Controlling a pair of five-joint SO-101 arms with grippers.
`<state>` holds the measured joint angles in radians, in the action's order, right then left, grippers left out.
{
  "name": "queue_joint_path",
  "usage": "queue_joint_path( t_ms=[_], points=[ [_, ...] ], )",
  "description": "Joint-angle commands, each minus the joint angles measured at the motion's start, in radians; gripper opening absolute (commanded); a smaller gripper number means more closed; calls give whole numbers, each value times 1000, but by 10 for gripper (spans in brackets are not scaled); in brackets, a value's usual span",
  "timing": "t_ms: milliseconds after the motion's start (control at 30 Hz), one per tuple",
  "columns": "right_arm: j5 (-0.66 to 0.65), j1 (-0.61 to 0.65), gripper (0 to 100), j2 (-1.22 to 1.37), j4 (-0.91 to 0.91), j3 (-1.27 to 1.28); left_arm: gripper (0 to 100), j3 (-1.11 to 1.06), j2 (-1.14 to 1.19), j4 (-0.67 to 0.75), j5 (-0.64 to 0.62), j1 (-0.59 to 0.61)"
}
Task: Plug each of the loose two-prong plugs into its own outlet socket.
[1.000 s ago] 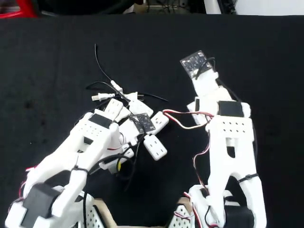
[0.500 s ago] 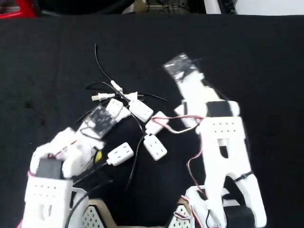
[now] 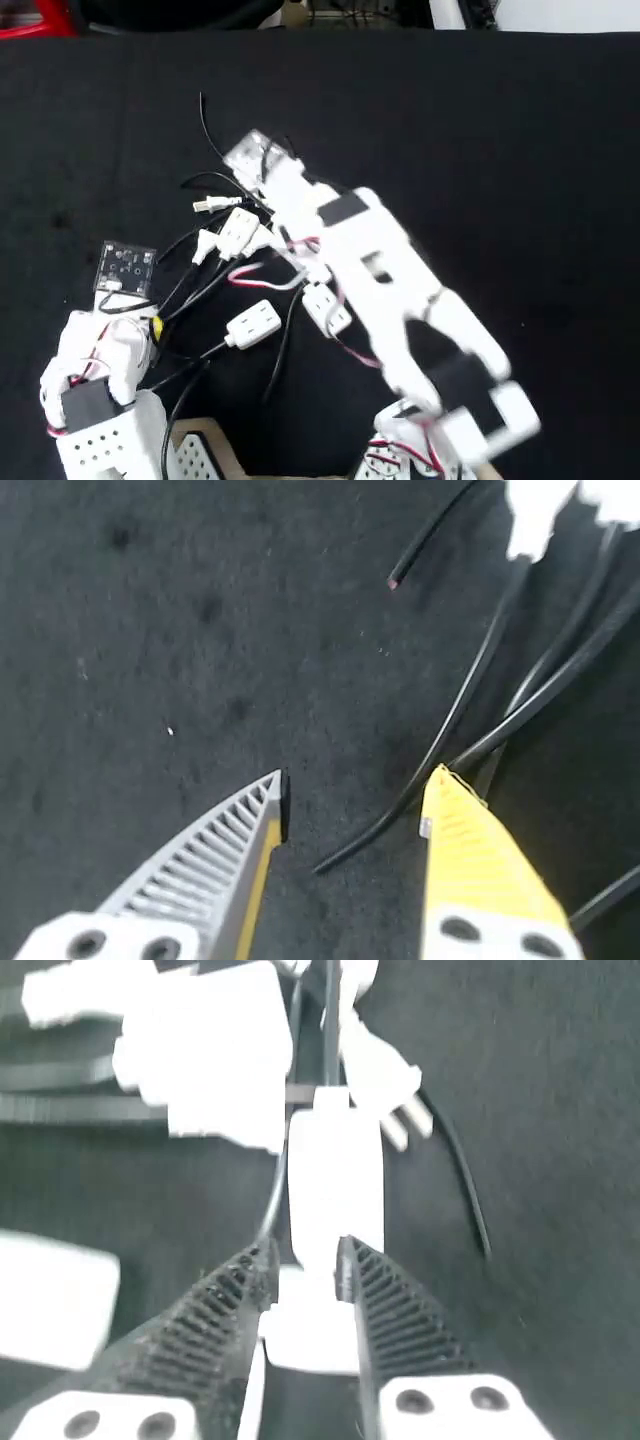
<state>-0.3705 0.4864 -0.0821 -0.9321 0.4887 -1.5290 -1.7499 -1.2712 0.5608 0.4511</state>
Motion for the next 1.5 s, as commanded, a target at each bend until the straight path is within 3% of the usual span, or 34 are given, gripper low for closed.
queue_joint_path(
  t_ms=[0,233,467,667,800,900,1000,1167,1467],
  points=[
    [103,66,128,245,71,-186,223,-28,-58,2,-5,18],
    [483,118,130,469,66,-372,223,-45,-71,3,20,10],
    [531,106,130,446,-58,-421,223,-65,-71,5,32,-35],
    [210,34,127,340,-147,-447,223,-65,-71,5,32,-36],
    [-173,3,128,334,-143,-447,223,-65,-71,5,32,-36],
    [-170,-20,130,335,-54,-447,223,-65,-71,5,32,-36],
    [-265,-17,130,340,20,-449,223,-67,-71,2,51,-36],
    [-407,-32,136,340,26,-455,223,-67,-71,-3,87,-38],
    [-419,-43,188,533,-55,-677,223,-67,-71,-3,87,-38]
  ],
)
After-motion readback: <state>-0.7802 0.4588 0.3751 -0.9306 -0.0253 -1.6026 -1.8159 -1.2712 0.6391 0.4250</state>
